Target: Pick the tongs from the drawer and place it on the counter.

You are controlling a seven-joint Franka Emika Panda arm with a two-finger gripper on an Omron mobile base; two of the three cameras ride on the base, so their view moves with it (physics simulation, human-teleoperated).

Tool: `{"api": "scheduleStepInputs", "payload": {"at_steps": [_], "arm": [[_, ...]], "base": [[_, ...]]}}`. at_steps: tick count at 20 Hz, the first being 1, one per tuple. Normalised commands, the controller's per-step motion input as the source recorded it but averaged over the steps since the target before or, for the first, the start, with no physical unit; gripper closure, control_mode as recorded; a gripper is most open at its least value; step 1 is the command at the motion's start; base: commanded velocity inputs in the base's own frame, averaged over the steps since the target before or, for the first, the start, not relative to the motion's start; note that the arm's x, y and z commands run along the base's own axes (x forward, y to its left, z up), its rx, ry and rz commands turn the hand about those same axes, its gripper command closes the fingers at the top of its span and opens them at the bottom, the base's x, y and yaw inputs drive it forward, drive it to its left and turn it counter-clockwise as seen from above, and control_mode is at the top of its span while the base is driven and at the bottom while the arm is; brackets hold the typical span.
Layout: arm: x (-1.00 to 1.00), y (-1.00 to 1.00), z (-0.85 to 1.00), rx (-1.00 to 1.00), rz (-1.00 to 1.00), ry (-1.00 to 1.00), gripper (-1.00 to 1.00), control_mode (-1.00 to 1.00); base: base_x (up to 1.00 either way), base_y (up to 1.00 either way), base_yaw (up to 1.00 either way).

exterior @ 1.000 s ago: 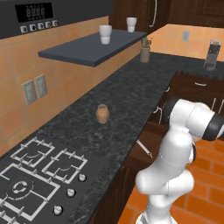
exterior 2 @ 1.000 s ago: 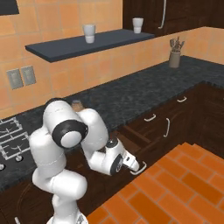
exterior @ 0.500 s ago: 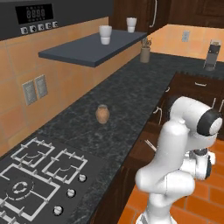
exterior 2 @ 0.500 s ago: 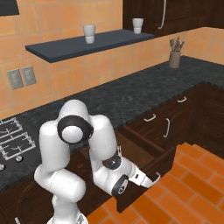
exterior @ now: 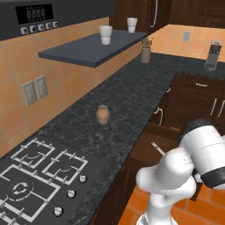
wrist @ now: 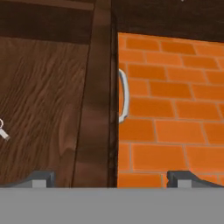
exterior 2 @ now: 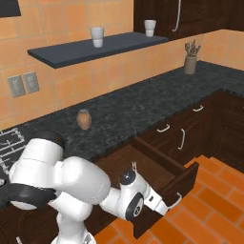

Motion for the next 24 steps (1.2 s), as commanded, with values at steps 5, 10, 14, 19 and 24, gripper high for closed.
{"api": "scheduleStepInputs", "payload": {"at_steps": [5, 10, 14, 19, 24], "arm": [[0.00, -0.05, 1.00, 0.22, -0.05, 0.26, -1.00, -1.00], [0.00, -0.21, 1.00, 0.20, -0.01, 0.06, -1.00, -1.00], [0.06, -0.11, 1.00, 0.24, 0.15, 0.00, -1.00, -1.00], [0.56, 0.29, 0.67, 0.12, 0.48, 0.14, -1.00, -1.00], [0.42, 0.66, -0.11, -0.13, 0.33, 0.15, -1.00, -1.00]], "base": [[0.00, 0.00, 0.00], [0.00, 0.00, 0.00], [0.00, 0.00, 0.00], [0.00, 0.00, 0.00], [0.00, 0.00, 0.00]]}}
